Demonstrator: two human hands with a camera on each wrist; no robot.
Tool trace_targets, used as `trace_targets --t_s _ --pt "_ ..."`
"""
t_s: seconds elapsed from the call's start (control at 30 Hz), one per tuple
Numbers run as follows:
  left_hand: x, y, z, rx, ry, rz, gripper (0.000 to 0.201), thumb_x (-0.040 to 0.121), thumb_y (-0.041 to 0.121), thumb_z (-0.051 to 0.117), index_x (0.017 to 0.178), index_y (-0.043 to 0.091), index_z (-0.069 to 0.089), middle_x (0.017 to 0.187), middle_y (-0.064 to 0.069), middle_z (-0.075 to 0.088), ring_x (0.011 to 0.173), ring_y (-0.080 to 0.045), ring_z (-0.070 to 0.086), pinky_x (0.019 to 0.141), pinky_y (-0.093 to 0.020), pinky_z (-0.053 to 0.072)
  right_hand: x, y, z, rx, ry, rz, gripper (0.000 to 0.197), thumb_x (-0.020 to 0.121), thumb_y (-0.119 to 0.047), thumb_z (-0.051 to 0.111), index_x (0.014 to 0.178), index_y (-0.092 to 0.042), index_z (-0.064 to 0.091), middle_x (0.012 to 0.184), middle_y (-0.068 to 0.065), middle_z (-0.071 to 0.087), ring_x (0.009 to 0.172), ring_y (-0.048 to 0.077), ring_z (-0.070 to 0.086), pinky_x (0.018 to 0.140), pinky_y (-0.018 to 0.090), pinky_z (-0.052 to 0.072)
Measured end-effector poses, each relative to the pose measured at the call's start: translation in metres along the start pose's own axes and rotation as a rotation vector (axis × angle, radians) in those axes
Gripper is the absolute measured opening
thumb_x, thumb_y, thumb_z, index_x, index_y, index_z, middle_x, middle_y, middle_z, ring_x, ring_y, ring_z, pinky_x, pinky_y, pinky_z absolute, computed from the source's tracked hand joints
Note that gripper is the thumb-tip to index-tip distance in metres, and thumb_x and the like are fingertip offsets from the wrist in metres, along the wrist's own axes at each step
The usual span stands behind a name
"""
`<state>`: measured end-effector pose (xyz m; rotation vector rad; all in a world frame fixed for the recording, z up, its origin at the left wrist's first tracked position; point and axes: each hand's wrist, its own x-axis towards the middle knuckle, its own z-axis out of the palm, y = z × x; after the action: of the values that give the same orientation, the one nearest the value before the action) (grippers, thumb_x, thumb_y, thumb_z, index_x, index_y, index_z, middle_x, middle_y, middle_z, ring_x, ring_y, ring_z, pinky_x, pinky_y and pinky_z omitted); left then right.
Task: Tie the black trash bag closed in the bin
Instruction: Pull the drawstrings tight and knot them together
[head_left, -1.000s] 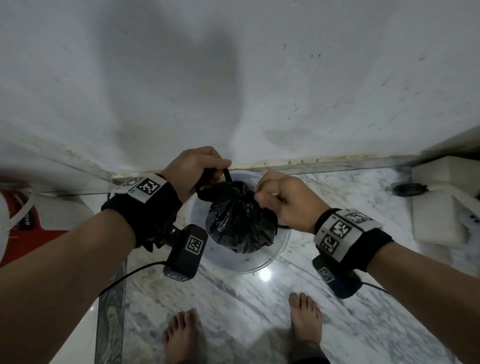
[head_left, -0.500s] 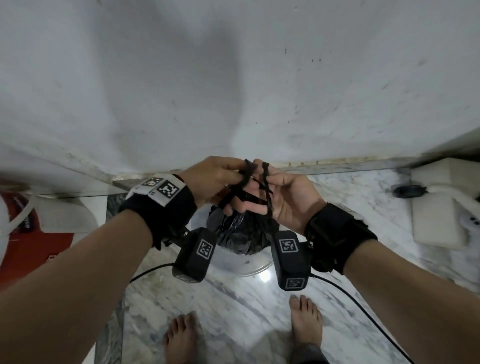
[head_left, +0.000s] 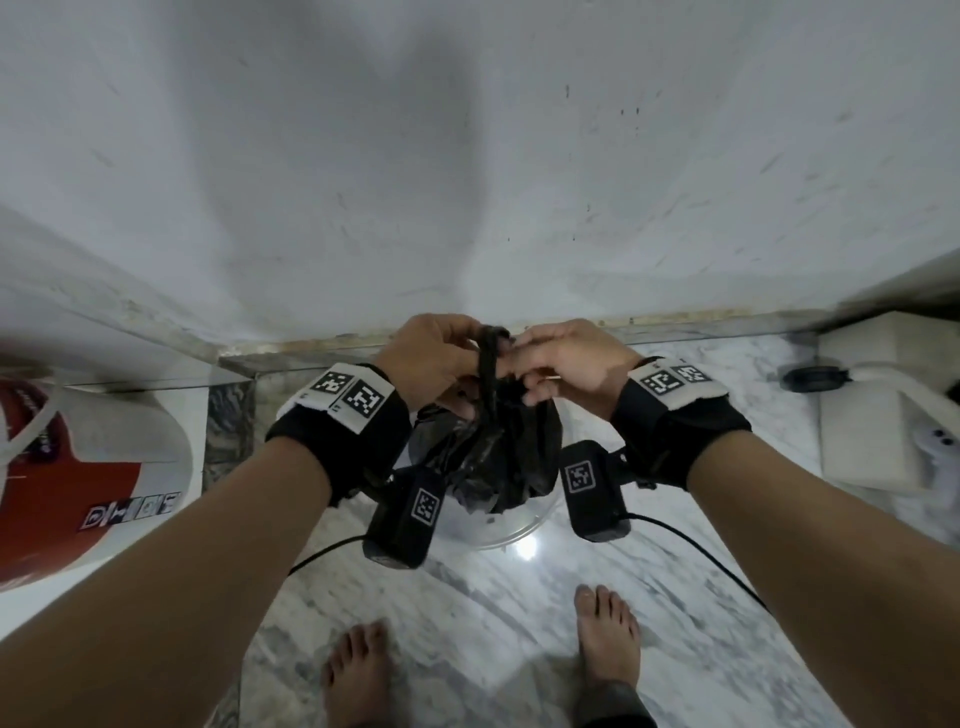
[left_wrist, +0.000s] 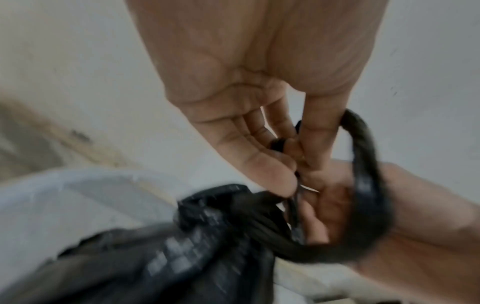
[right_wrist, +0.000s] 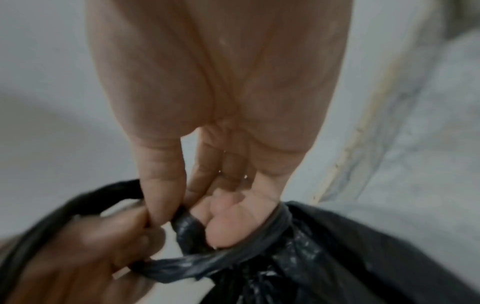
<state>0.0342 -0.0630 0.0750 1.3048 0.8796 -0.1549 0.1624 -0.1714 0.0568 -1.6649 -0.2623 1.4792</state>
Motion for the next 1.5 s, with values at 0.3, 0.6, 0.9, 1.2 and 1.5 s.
trace_targets --t_s 0.3,0.6,0.9,1.2,1.5 --pt "0.007 -0.019 -0.038 0.183 0.154 0.001 0.016 0.076 0.011 0.073 0.090 0.004 0.073 0.073 -0.011 0.056 0.062 -0.018 0.050 0.064 -0.041 0.060 -0.014 0.016 -0.023 0.197 -0.144 0.048 0.027 0.084 -0.020 0.054 0.058 -0.019 0.059 0.047 0.000 0.045 0.050 0.020 0.032 0.059 0.032 0.036" --pt "0.011 -0.032 -0.047 0.194 0.296 -0.026 0.020 0.075 0.029 0.075 0.085 0.012 0.076 0.082 -0.007 0.069 0.071 -0.017 0.063 0.066 -0.039 0.062 -0.022 0.003 -0.044 0.257 -0.033 -0.051 0.015 0.078 -0.020 0.058 0.064 -0.015 0.059 0.072 0.002 0.057 0.064 0.013 0.050 0.081 0.037 0.046" --pt "0.009 -0.059 -0.048 0.233 0.420 -0.101 0.007 0.078 0.026 0.071 0.078 0.019 0.073 0.081 -0.008 0.075 0.080 -0.022 0.072 0.068 -0.040 0.061 -0.020 0.026 -0.053 -0.330 0.064 0.090 0.027 0.072 -0.040 0.075 0.063 -0.016 0.070 0.047 0.001 0.047 0.055 0.016 0.042 0.059 0.028 0.035" --pt "0.007 -0.076 -0.050 1.326 0.262 0.335 0.020 0.091 0.029 0.050 0.090 0.013 0.063 0.086 -0.005 0.061 0.064 -0.032 0.063 0.052 -0.038 0.049 -0.007 0.021 -0.054 -0.197 0.711 0.082 0.027 0.078 -0.026 0.065 0.057 -0.010 0.065 0.048 -0.001 0.061 0.051 0.014 0.050 0.050 0.026 0.034" --pt "-0.009 -0.044 -0.052 -0.451 0.336 -0.298 0.015 0.091 0.016 0.055 0.083 0.008 0.064 0.069 -0.006 0.069 0.059 -0.021 0.068 0.060 -0.031 0.059 -0.027 0.025 -0.039 -0.369 0.181 -0.046 0.021 0.080 -0.027 0.070 0.081 -0.006 0.074 0.051 -0.004 0.045 0.053 0.012 0.042 0.058 0.021 0.036"
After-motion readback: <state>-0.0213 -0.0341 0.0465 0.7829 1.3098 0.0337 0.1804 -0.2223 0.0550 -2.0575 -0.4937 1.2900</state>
